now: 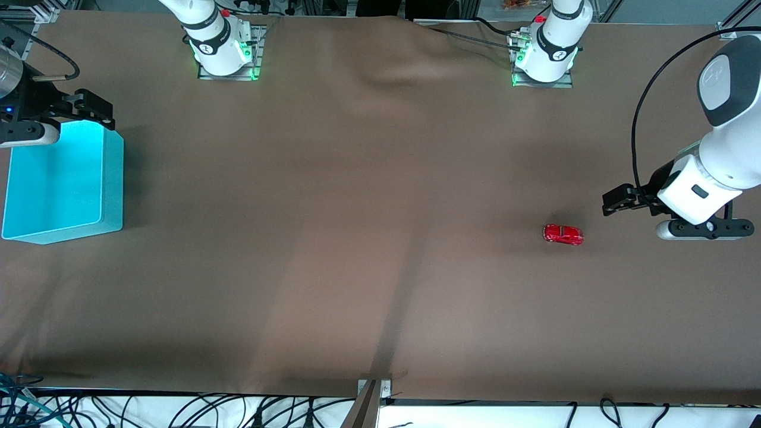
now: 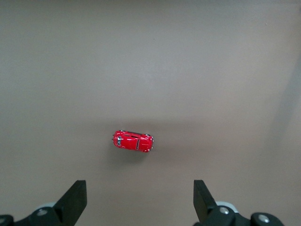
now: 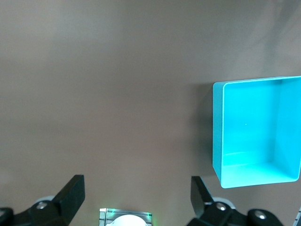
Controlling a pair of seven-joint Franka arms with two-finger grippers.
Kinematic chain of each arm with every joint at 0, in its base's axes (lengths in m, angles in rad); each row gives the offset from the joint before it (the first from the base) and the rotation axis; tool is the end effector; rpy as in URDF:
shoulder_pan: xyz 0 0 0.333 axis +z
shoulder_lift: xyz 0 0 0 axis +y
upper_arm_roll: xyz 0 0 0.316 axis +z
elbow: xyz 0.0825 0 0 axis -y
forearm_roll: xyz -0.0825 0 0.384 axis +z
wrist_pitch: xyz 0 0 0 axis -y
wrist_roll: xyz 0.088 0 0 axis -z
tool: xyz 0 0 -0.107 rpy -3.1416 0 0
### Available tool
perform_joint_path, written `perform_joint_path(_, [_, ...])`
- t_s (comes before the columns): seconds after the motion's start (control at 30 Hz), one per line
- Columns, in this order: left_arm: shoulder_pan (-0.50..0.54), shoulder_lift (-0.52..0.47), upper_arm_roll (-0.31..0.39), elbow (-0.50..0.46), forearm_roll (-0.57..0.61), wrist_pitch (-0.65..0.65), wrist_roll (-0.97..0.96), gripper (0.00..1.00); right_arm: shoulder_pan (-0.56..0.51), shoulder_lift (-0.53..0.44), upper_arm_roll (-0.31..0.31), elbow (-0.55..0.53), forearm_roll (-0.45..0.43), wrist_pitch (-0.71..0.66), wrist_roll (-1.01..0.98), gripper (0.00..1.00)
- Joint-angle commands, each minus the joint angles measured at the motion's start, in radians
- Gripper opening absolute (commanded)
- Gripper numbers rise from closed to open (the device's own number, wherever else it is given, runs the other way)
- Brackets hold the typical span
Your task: Wind red beetle toy and store in blue box
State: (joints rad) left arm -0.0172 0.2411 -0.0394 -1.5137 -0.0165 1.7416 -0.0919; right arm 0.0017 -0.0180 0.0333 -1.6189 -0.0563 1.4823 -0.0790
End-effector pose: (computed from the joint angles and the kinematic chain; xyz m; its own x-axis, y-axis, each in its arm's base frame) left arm 0.6338 -0.0349 0.5230 0.9991 0.0391 -0.0154 0.0395 -0.9989 0.0243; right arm 0.5377 0.0125 0.6049 0.9866 0.1083 -0.1223 0.1148 -0.9923 0.0473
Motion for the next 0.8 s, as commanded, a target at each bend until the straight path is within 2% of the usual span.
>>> perform_joint_path(0.0, [0.007, -0.006, -0.002, -0.003, 0.001, -0.007, 0.021, 1.00, -0.005, 0.015, 0.000, 0.034, 0.003, -0.023, 0.010, 1.00])
perform_joint_path(0.77, [0.031, 0.009, 0.000, -0.017, -0.002, -0.027, 0.006, 1.00, -0.005, 0.015, 0.000, 0.036, 0.001, -0.023, 0.001, 1.00])
